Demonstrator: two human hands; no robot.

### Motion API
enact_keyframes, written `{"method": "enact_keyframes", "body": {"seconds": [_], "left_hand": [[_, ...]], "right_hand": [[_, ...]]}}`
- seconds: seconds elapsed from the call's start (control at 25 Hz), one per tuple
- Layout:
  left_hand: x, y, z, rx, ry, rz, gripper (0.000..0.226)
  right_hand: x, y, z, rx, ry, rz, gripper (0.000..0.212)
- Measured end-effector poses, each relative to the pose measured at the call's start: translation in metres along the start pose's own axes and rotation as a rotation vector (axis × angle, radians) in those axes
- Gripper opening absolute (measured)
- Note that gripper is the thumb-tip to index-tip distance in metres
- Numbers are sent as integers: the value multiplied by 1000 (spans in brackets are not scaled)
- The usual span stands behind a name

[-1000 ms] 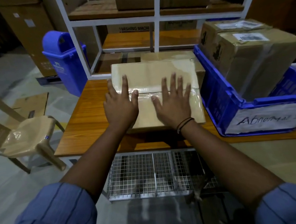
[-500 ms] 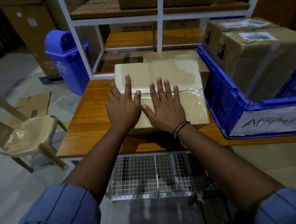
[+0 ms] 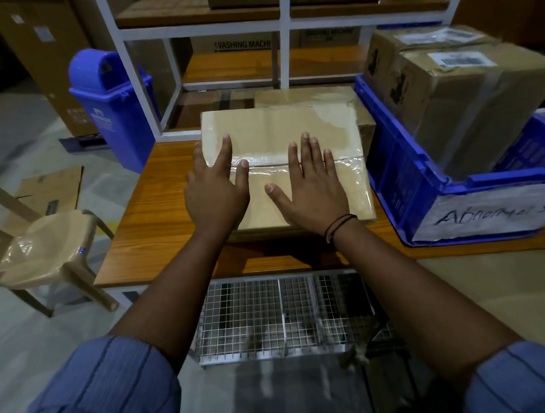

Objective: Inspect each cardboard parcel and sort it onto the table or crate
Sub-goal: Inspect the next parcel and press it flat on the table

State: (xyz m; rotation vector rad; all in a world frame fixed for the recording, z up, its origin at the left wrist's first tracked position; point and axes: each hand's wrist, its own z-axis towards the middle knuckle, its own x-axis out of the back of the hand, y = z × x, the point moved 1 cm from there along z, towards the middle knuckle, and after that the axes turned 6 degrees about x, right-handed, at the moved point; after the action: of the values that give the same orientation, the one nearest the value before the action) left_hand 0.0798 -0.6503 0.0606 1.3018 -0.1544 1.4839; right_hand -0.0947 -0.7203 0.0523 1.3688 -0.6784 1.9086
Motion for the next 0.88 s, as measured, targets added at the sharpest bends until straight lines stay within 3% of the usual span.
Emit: {"method": "enact_keyframes", "body": {"seconds": [0.16,0.28,0.4,0.48,0.64,0.76,0.88], "left_hand": [[12,-9,-1,62,-21,-277,48],[23,-25,-17,92,-64,-298,52],[32,-24,-33,167,-40,-314,54],[41,-14,-33,220,7,-316,50],[75,-1,-12,256,169,-466,46],[86,11,-1,145,144,-458,51],[75,36,2,32,-18,-279,65]], "right_hand": [[9,15,-12,12,-11,21,91],[15,35,-42,-197,44,81,87],[18,49,-57,-373,-6,363,90],[28,55,-59,-377,0,482,90],[74,64,-55,-387,315,662,67],[97,64,-38,-344,466,593,60],[97,63,-17,-376,322,389,72]]}}
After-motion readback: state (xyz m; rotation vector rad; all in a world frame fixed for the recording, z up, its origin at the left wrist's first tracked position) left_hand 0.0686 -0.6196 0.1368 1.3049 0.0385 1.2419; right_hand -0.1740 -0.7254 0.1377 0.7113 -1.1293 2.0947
